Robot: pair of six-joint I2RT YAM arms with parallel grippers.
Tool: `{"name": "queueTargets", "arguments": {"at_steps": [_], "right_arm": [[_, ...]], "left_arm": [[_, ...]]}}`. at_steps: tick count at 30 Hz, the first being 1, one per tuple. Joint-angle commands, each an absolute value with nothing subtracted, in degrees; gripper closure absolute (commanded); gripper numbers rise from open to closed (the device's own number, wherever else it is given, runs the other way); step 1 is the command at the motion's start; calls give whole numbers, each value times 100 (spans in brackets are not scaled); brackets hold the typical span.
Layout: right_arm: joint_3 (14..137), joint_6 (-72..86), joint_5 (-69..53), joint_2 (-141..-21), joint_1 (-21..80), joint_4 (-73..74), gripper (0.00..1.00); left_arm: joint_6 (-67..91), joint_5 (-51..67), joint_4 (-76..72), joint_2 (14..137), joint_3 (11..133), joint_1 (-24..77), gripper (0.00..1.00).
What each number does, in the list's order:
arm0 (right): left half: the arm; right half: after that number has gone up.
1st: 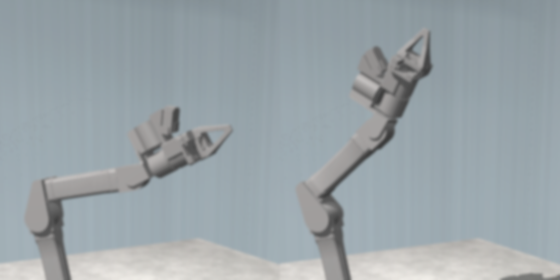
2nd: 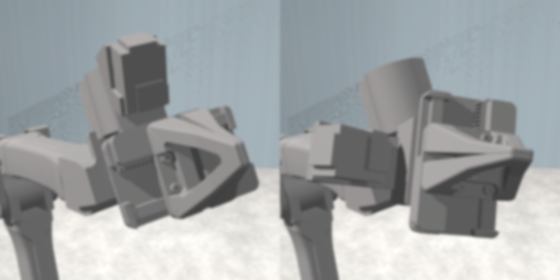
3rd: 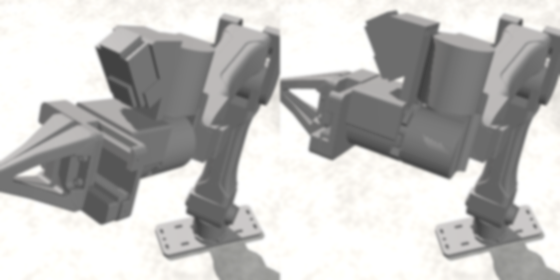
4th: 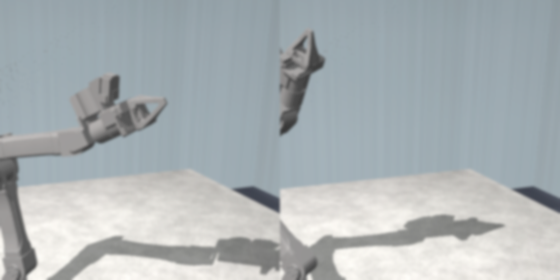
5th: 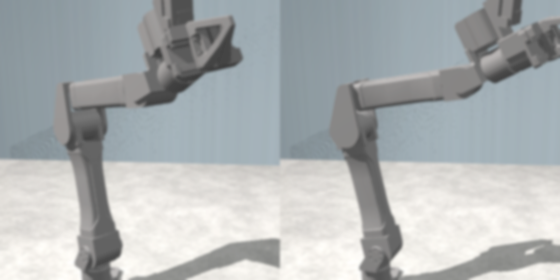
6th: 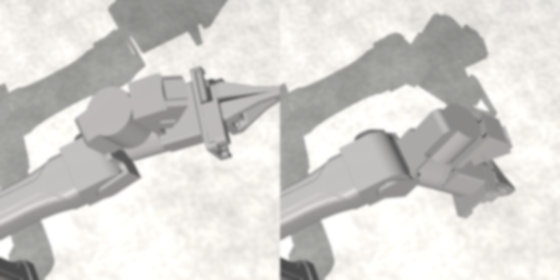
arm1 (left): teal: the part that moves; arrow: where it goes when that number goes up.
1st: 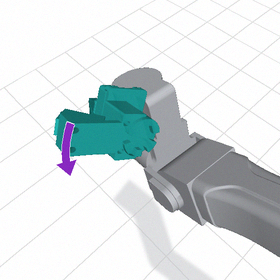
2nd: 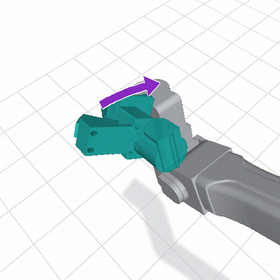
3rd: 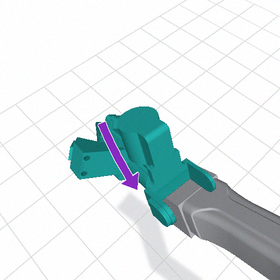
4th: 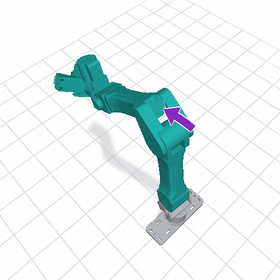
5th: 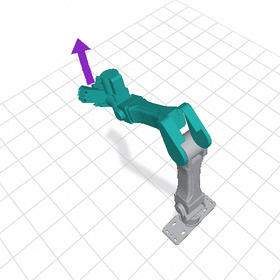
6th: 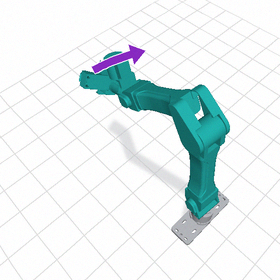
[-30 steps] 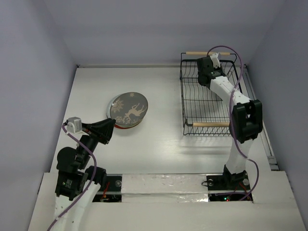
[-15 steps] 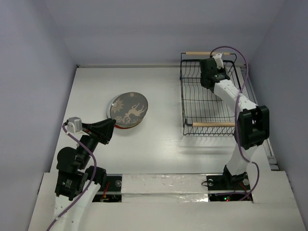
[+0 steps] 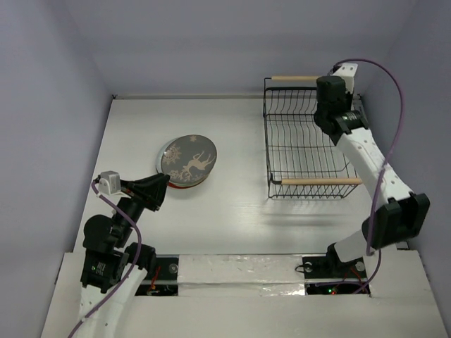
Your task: Unload the plates from the dish rack
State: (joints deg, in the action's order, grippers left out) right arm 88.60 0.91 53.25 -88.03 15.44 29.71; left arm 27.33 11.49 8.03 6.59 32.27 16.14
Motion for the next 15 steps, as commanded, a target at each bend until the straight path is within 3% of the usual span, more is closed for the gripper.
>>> {"name": "queueTargets", "arguments": {"at_steps": [1, 4, 8, 15], "right_arm": [[8825, 1019, 4170, -7631, 1600, 2199, 100], [8395, 1581, 2676, -6929, 1600, 1734, 100], [8139, 2389, 69, -6855, 1809, 1258, 100], [7928, 3075, -702, -7777, 2969, 230, 100]], "left_arm": [[2725, 1099, 633, 738, 3366, 1652, 76], [2733, 1107, 633, 791, 3366, 1652, 76], [2725, 1090, 633, 852, 3375, 1652, 76], [2733, 1037, 650, 1028, 3375, 1600, 76]]}}
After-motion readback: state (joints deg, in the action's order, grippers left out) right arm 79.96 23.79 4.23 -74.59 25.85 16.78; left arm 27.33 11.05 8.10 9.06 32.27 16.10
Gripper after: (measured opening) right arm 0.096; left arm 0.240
